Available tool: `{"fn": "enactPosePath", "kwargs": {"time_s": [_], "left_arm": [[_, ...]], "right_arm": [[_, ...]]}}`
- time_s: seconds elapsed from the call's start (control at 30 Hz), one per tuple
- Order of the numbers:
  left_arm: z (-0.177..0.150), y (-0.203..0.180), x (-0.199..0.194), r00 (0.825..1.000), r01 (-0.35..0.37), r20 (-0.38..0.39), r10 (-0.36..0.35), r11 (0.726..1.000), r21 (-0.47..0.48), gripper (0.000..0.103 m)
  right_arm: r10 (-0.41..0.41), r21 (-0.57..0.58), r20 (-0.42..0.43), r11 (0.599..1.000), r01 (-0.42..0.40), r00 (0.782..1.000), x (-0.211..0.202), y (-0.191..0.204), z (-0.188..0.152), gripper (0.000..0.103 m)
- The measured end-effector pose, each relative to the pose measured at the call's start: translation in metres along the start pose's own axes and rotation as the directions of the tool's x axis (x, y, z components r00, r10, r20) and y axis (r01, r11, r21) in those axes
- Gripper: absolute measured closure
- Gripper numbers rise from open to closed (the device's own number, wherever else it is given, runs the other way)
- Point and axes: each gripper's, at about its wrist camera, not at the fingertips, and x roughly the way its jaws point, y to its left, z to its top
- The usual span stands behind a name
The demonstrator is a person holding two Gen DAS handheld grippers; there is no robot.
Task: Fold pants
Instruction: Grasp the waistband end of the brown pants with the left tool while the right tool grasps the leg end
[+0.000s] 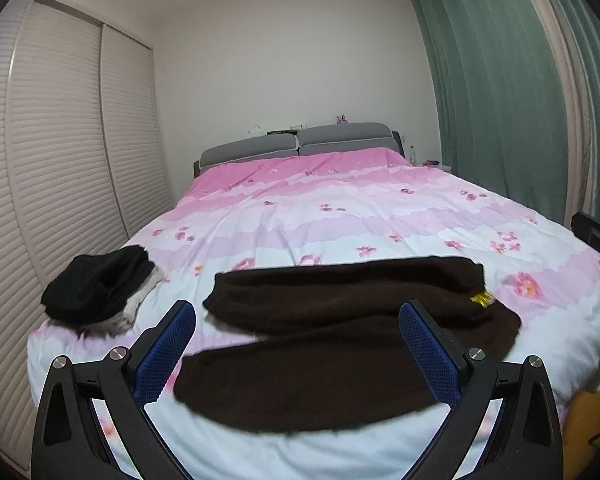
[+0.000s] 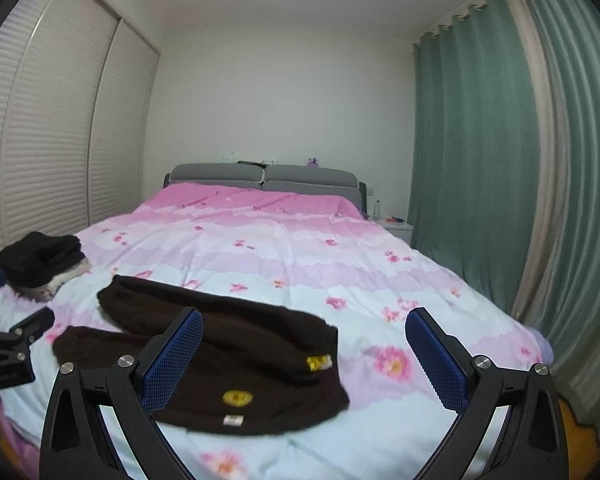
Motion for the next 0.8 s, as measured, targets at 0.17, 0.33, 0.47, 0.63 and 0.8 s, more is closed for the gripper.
{"fn": "enactPosePath", "kwargs": {"time_s": [0.17,0.33,0.47,0.63,0.8], "left_arm": [[0.022,-0.014,0.054,0.999,-0.052,-0.012,0.052,0.998,0.023,0.000],[0.034,-0.028,0.118,0.996,-0.054,-0.071,0.053,0.999,-0.004,0.000],[0.037,-0.039,0.171,0.993,-0.012,-0.119,0.012,1.000,0.001,0.000],[0.037,-0.049,0.229,0.981,0.077,-0.184,-0.066,0.996,0.051,0.000],[0.039,-0.062,0.284,0.951,0.220,-0.254,-0.174,0.961,0.165,0.002]], "right_arm": [[0.092,-0.038,-0.068,0.995,-0.094,0.993,0.072,-0.001,0.020,0.000],[0.148,-0.111,-0.167,0.980,-0.167,0.975,0.146,0.010,0.026,0.000],[0.195,-0.150,-0.263,0.959,-0.240,0.945,0.208,0.019,0.023,0.001],[0.262,-0.159,-0.396,0.924,-0.347,0.880,0.282,0.023,0.017,0.001],[0.265,-0.209,-0.521,0.882,-0.422,0.811,0.343,0.033,0.003,0.005]]}}
